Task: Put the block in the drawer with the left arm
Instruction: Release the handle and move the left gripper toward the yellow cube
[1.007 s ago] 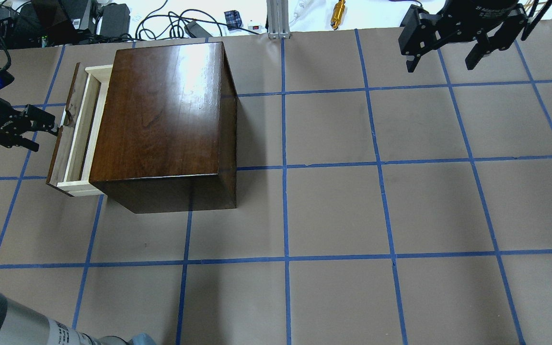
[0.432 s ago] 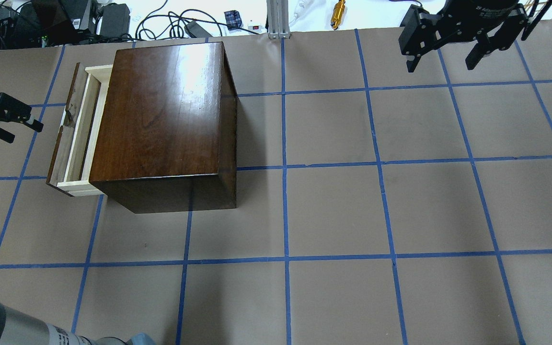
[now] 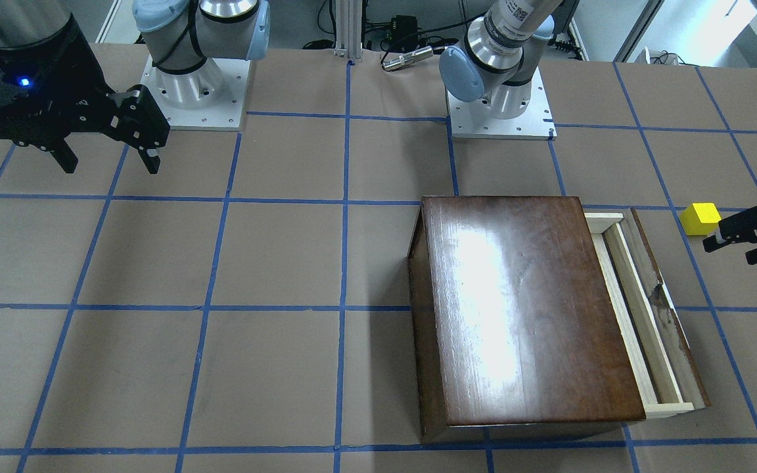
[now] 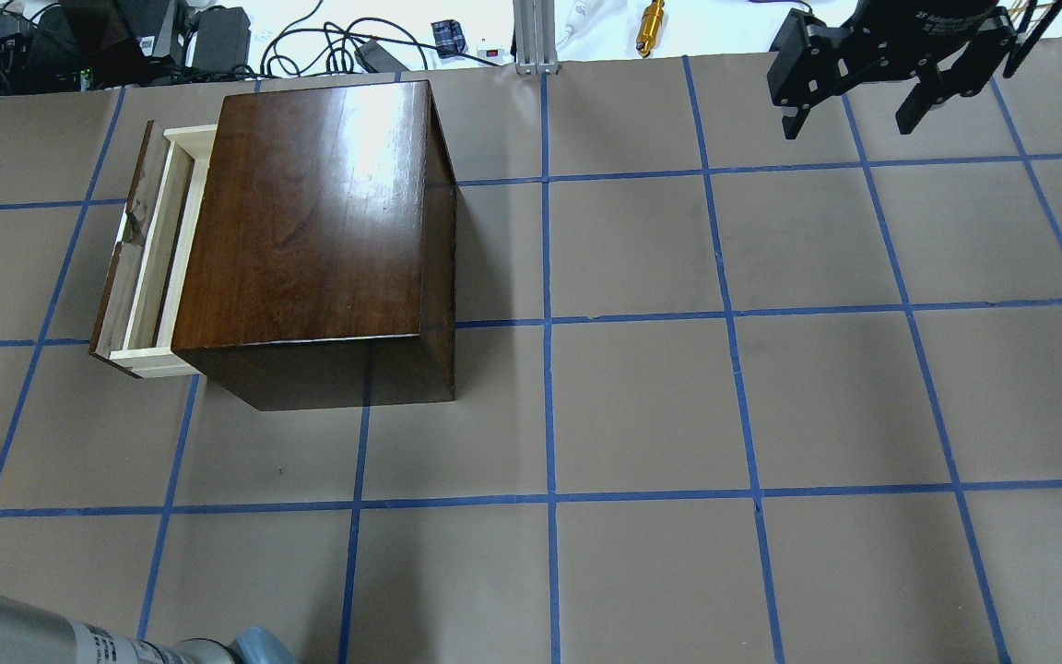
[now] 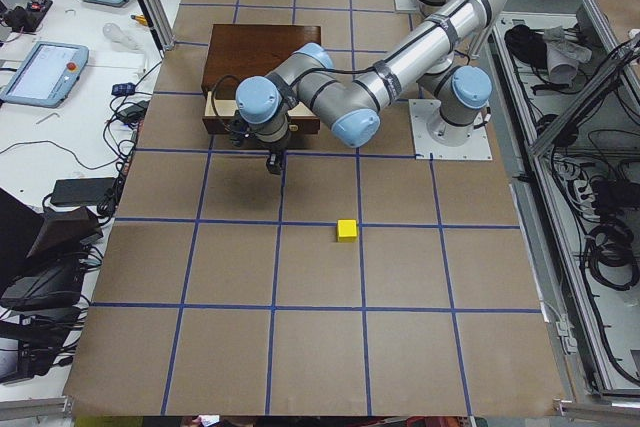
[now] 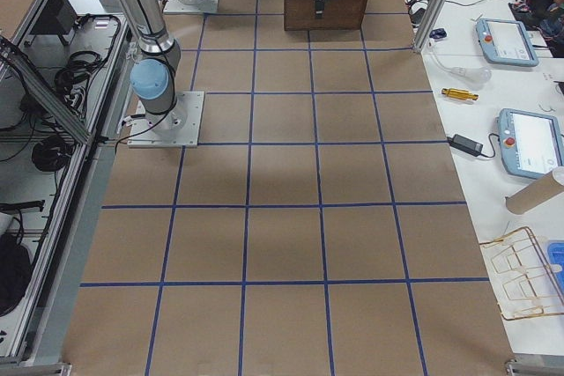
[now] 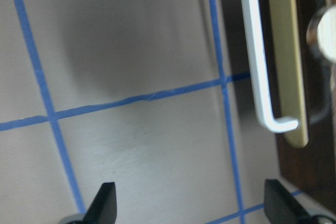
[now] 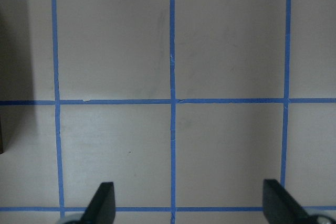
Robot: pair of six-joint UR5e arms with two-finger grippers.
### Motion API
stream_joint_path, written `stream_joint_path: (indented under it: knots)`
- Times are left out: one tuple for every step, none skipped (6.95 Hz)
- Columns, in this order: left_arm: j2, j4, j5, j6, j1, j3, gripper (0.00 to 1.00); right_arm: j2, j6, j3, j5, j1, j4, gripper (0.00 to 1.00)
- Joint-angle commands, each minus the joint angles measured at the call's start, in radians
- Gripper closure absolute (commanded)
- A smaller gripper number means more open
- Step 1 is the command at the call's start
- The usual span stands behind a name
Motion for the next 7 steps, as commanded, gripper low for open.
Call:
stream_joint_path:
  knots:
    - [0.009, 0.109, 0.048, 0.455, 0.131, -0.128, 0.0, -0.001, 0.0, 0.0, 0.0, 0.001, 0.0, 0.0]
    - [0.023, 0.215, 0.12, 0.681, 0.168, -0.22, 0.0, 0.0, 0.0, 0.0, 0.0, 0.001, 0.0, 0.0]
    - [0.039, 0.342, 0.124, 0.84, 0.179, -0.292, 0.0, 0.001, 0.0, 0.0, 0.0, 0.001, 0.0, 0.0]
    - [0.049, 0.446, 0.124, 0.989, 0.196, -0.363, 0.0, 0.001, 0.0, 0.0, 0.0, -0.001, 0.0, 0.0]
    - [0.051, 0.585, 0.124, 1.124, 0.213, -0.432, 0.0, -0.001, 0.0, 0.0, 0.001, 0.001, 0.0, 0.0]
    - [0.049, 0.699, 0.121, 1.215, 0.218, -0.48, 0.0, 0.0, 0.0, 0.0, 0.0, 0.001, 0.0, 0.0]
    - [0.048, 0.723, 0.121, 1.289, 0.23, -0.513, 0.0, -0.001, 0.0, 0.0, 0.001, 0.001, 0.0, 0.0]
